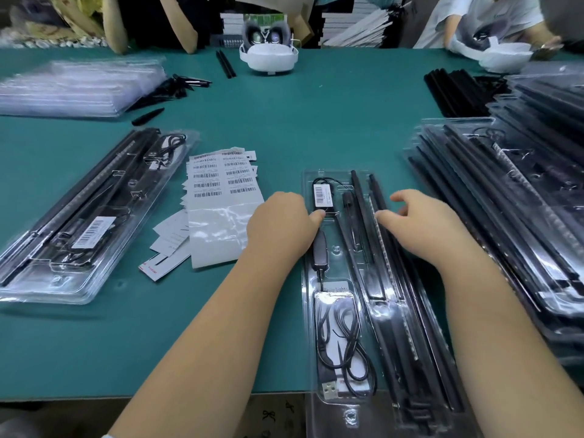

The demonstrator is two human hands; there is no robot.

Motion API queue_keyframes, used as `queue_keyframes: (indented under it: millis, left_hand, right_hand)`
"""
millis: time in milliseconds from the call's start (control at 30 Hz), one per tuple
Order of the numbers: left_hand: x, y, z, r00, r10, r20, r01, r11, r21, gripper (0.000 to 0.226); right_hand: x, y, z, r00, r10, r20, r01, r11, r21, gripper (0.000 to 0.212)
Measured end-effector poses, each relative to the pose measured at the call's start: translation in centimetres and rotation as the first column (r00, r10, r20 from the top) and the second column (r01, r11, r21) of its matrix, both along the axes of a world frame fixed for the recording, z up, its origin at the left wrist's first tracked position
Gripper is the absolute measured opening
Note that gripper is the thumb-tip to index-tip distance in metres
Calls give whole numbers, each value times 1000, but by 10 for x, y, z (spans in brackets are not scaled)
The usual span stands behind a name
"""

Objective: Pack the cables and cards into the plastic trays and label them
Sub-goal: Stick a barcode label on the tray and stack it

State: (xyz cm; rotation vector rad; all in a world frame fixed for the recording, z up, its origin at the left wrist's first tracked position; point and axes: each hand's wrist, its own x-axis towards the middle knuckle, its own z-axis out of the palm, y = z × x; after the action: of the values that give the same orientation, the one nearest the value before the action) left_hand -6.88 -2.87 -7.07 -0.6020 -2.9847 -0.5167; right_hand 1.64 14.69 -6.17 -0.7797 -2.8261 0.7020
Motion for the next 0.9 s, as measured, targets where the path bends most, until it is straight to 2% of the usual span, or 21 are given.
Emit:
queue_keyframes:
  millis: [100,167,233,300,367,433,533,600,700,767,867,900]
  left_hand:
    - [1,0,-1,1000,19,0,-19,1000,-8,42]
    - [0,0,-1,1000,25,-9,-25,999,45,41]
    - [2,0,0,1000,20,-7,-18,985,174,29]
    - [4,1,1,999,28,19,-32,955,294,28]
    - [5,1,3,995,41,89,-72,917,393,35]
    - [5,-1,6,970,27,240,-152,840,521,37]
    - [4,-5,12,907,-14,420,-278,729,625,32]
    - [5,-7,16,899,-44,436,-275,717,640,32]
    - [5,-9,17,926,-78,369,-199,729,655,36]
    - [6,-8,17,906,-163,392,-218,613,759,46]
    - [7,-5,18,845,-249,473,-378,346,858,64]
    - [7,-6,21,802,-310,511,-448,255,857,61]
  right_hand:
    - [2,10,-6,980,-14,-196,-45,955,-294,41]
    - [3,11,-2,943,-52,-328,-153,808,-569,30]
    - [2,5,1,915,-47,-400,-272,662,-699,31]
    - [0,-1,1,903,-68,-423,-284,645,-709,32]
    - [-2,-1,1,883,-170,-438,-251,617,-746,23]
    - [-3,0,3,855,-305,-419,-200,551,-810,5]
    - [-6,3,3,841,-421,-340,-100,497,-862,8]
    - [-8,3,2,835,-448,-320,-65,496,-866,9]
    - [-8,5,2,815,-486,-315,-39,496,-867,10]
    - [-8,6,1,805,-504,-314,-30,494,-869,10]
    - [-8,5,0,797,-518,-311,-23,489,-872,10]
    - [-8,5,0,795,-519,-313,-23,490,-872,10]
